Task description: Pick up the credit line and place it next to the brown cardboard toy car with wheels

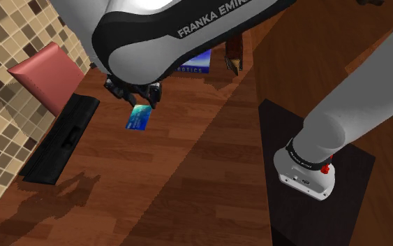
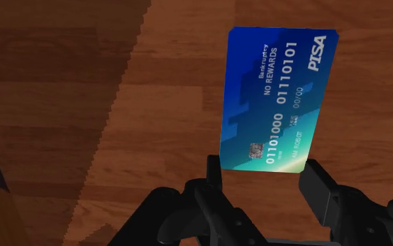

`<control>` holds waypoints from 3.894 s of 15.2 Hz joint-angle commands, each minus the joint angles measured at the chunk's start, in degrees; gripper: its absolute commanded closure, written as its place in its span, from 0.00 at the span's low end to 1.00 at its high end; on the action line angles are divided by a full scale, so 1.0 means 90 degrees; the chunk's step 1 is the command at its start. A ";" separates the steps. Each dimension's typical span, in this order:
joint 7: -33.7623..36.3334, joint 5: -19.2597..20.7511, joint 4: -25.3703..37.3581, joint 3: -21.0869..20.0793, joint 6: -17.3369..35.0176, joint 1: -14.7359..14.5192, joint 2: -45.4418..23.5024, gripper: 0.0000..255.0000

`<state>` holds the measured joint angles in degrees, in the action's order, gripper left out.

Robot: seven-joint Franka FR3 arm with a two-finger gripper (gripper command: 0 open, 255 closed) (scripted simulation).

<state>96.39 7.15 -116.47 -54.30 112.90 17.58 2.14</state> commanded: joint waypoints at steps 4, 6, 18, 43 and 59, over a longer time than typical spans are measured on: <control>-0.1352 -0.1031 -0.1009 0.0719 0.0243 0.0097 0.1324 1.00; -0.1814 -0.1278 -0.1381 0.1067 0.0296 0.0047 0.1737 1.00; -0.4072 -0.1570 -0.3060 0.2955 0.0467 0.0065 0.3342 1.00; -0.7027 -0.0361 -0.4055 0.5484 0.1668 0.1398 0.3253 1.00; -0.6772 -0.0162 -0.4808 0.5371 0.3397 0.1523 0.2270 1.00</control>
<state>35.22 5.56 -159.26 -5.84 142.43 31.22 23.08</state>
